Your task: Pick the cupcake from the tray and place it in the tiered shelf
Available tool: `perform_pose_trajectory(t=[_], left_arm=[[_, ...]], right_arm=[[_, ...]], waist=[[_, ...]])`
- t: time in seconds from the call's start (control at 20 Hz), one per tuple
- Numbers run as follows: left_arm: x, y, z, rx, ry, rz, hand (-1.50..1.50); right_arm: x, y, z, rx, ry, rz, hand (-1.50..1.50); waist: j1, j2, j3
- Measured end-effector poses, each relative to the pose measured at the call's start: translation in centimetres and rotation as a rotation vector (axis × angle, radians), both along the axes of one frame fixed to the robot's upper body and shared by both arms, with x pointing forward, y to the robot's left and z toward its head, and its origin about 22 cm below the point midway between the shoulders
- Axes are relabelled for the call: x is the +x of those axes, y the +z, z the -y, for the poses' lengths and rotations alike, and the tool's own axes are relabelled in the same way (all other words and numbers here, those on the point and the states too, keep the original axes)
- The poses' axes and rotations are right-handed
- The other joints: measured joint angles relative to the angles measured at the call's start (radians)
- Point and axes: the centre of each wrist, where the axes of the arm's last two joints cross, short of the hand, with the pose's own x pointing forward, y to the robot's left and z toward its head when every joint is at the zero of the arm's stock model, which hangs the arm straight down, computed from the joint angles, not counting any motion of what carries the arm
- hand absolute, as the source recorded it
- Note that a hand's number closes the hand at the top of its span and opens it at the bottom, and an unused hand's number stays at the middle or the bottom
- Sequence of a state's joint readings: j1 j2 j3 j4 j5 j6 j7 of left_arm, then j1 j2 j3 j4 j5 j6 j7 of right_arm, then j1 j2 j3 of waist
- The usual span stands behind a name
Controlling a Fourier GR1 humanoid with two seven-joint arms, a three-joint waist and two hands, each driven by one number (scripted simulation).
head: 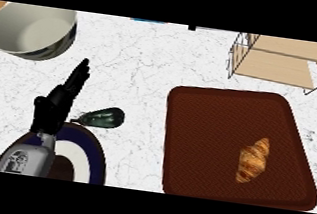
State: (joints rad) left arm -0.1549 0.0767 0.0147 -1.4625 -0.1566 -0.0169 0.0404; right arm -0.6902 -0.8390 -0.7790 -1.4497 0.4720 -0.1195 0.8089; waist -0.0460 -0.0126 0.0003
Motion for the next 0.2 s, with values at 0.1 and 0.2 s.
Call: perform_pose_trajectory(t=[0.1,0.2], left_arm=[[-0.1,0.2,0.3,0.0,0.001,-0.001,0.0],[-0.3,0.1,0.2,-0.004,0.0,-0.003,0.0]], right_arm=[[-2.5,-0.1,1.5,-0.005,0.007,-0.038,-1.5],[-5.2,-0.5,3.1,0.004,0.02,-0.047,-1.5]], waist=[[-0.002,0.0,0.0],[-0.001,0.0,0.0]])
